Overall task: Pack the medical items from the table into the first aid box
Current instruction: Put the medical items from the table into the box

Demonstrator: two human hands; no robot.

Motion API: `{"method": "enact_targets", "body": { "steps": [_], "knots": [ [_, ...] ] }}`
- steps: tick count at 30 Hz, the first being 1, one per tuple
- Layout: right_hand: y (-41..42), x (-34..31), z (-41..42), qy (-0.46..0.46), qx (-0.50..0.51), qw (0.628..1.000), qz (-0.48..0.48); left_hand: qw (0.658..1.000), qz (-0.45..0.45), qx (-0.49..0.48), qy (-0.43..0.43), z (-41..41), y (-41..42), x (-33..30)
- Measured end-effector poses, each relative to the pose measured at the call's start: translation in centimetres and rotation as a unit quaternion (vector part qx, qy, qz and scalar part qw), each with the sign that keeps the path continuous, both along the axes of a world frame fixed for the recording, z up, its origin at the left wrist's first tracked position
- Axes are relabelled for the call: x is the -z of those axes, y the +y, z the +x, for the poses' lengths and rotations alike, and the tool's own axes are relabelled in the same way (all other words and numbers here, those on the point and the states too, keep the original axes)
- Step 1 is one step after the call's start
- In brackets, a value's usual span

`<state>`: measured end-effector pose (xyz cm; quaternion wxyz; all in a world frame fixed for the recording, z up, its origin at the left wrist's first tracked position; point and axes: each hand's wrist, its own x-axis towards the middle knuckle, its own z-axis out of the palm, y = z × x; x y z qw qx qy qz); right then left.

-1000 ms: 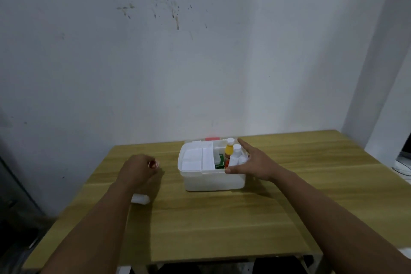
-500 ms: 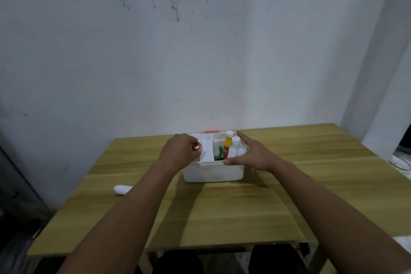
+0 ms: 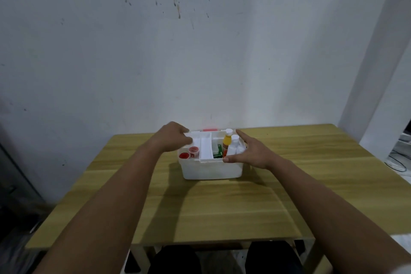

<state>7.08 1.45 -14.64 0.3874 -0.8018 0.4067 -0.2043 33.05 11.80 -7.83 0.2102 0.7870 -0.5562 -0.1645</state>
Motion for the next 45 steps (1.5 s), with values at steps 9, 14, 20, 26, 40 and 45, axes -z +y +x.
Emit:
{"method": "enact_targets", "body": {
  "steps": [9,14,20,26,40,45],
  "knots": [
    [0.2,-0.2,0.0,-0.004,0.003,1.0,0.011,0.938,0.32,-0.026,-0.128,9.8,7.6,4.3],
    [0.4,-0.2,-0.1,-0.008,0.005,1.0,0.007,0.965,0.204,-0.057,-0.153,11.1,8.7,6.5],
    [0.6,-0.4,-0.1,-0.011,0.003,1.0,0.005,0.991,-0.076,-0.107,0.028,7.8,5.3,2.9],
    [0.5,-0.3,-0.1,-0.002,0.006,1.0,0.005,0.982,-0.102,-0.045,0.152,-0.6,0.1,-1.3],
    [-2.7,0.6,-0.4,-0.057,0.044,0.996,0.053,0.983,-0.102,-0.15,-0.026,0.4,-3.9,2.3],
    [-5.2,1.5,0.8,-0.135,0.107,0.971,0.164,0.929,-0.013,-0.218,0.298,4.2,-5.1,5.4]
  ]
}}
